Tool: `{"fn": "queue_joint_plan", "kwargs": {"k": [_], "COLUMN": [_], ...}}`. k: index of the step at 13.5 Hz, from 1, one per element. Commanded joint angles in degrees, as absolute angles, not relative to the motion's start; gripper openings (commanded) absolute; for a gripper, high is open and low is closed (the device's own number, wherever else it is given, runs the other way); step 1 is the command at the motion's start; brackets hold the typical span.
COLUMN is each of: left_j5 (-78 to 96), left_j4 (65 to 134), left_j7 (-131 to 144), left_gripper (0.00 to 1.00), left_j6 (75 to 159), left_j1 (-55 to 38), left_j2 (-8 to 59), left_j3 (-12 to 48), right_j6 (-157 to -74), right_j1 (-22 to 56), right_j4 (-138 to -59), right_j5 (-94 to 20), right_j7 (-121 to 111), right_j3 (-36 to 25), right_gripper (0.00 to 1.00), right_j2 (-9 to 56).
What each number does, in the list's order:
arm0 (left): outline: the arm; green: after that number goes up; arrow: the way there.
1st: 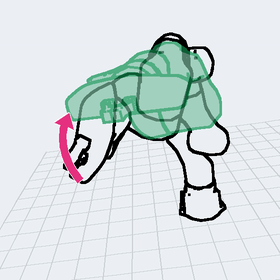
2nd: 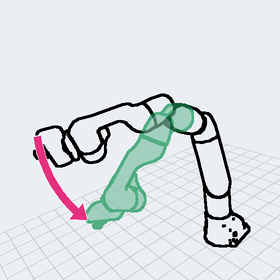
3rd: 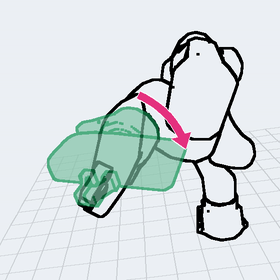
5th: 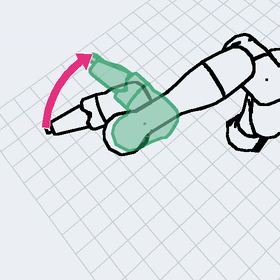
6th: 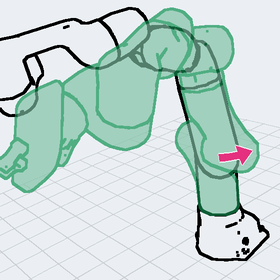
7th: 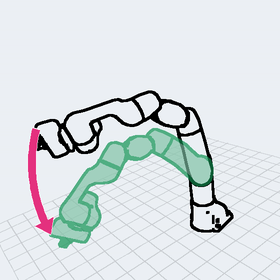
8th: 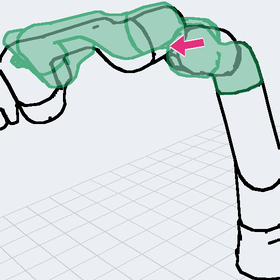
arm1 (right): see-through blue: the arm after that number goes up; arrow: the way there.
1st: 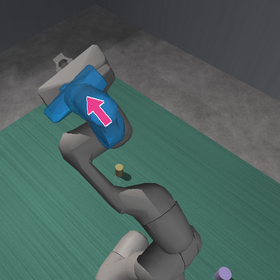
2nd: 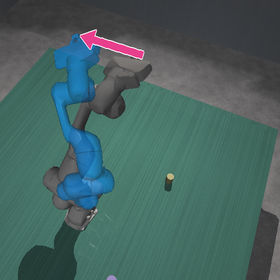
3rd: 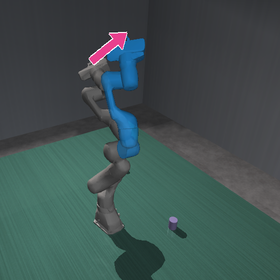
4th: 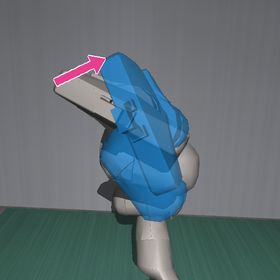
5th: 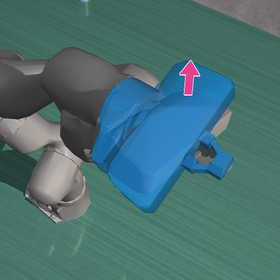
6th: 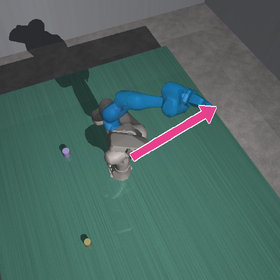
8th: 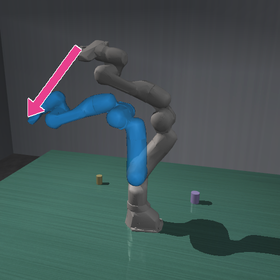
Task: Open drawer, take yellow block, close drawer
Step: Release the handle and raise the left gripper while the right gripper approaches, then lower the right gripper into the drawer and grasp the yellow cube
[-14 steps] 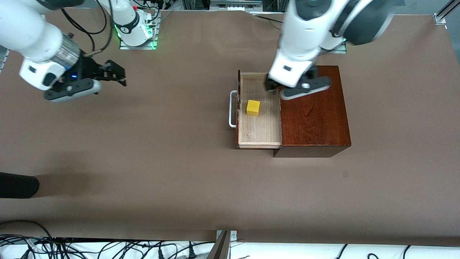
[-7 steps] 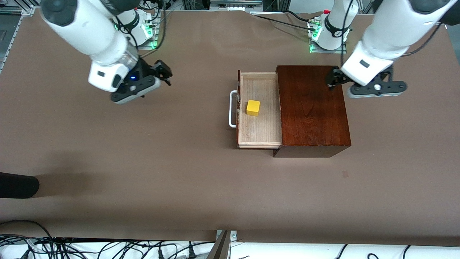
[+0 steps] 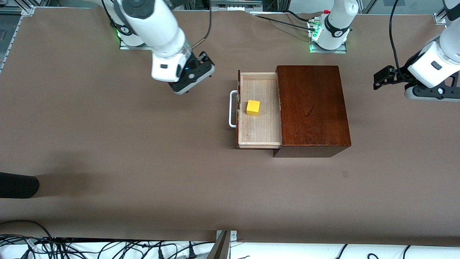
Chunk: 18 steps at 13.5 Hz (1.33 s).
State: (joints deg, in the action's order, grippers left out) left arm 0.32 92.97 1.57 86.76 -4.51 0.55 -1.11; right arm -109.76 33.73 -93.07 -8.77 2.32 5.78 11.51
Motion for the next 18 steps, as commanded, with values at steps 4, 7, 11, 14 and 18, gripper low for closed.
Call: {"fn": "queue_joint_plan", "kwargs": {"k": [4,7,11,14,18], "left_j5": [1.93,1.50,1.23,1.75,2.02], "left_j4": [93.60,93.43,93.34,89.66,88.95], "left_j7": [1.23,1.23,1.14,1.32,1.14], "left_gripper": [1.00,1.00,1.00,1.00,1.00], "left_j6": [87.63,88.85,90.00,89.91,90.09], "left_j1": [-4.57,-4.57,-4.57,-3.00,-2.55], "left_j2": [-0.70,-0.70,-0.27,2.01,3.34], "left_j3": [-1.06,-0.97,-1.49,-1.76,-1.23], "right_j6": [-111.80,-113.28,-118.30,-118.30,-118.39], "right_j1": [42.00,44.20,47.45,49.04,49.57], "right_j4": [-86.05,-84.90,-81.93,-77.00,-75.06], "right_j5": [-9.41,-8.79,-7.48,-5.02,-0.71], "right_j7": [1.05,0.79,-1.93,-2.02,-6.48], "right_j3": [5.19,5.19,5.10,5.10,5.10], "right_gripper": [1.00,1.00,1.00,1.00,1.00], "right_j2": [18.53,21.87,26.35,30.75,33.04]}}
